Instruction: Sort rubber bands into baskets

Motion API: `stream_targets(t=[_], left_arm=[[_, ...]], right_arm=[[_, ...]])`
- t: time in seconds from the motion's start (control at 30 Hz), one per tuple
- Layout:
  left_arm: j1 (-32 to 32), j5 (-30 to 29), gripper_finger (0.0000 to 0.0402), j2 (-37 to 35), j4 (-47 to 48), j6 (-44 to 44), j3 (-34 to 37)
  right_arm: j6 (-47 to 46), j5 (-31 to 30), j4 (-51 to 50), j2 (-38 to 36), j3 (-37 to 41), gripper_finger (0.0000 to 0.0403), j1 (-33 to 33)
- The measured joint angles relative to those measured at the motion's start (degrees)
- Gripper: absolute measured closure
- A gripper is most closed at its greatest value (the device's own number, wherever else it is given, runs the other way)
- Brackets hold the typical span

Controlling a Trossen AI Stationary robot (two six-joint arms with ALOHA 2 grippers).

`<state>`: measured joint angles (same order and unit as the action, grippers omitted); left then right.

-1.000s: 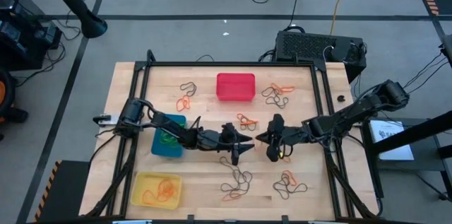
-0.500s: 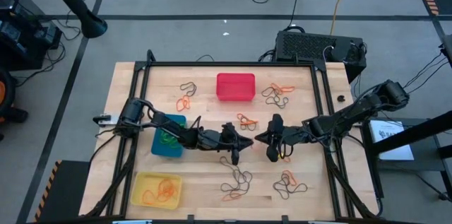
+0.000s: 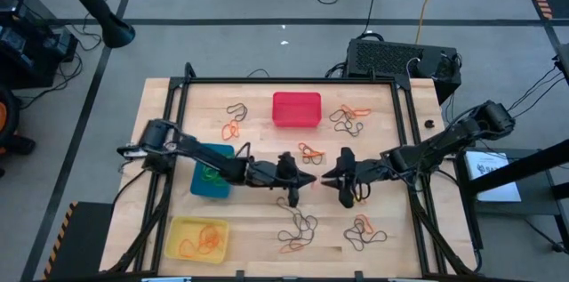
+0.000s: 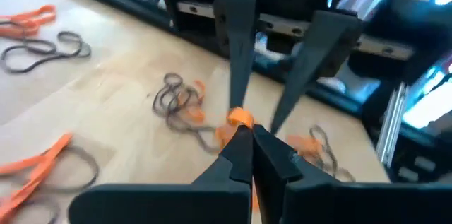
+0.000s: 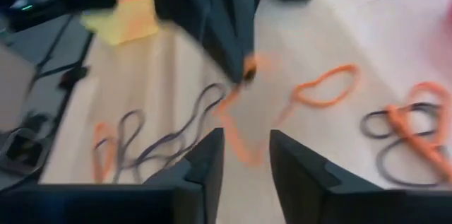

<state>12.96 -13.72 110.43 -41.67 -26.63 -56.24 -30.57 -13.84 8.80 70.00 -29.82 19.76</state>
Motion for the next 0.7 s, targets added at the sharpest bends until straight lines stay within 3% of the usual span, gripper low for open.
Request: stream_targets(t=[0.2,0.37,0.7], left_arm=[[4.97,1.46,0.0400,-12.52,23.93,-7.78,-0.18],[12.33,1.23,0.0401,-20.79,42.96,-23.47,-0.18],[32.84,-4.05,0.0401,-24.15,58.47,-57.31,-0.18]], right_arm=[[0.99,4.45,-0.05,0.75,0.00,0.0252,3.21],[1.22,4.41,0.40,3.35,0.00,0.0237,6.83],[4.09,1.94,14.10,14.83,0.00,0.0238,10.87]])
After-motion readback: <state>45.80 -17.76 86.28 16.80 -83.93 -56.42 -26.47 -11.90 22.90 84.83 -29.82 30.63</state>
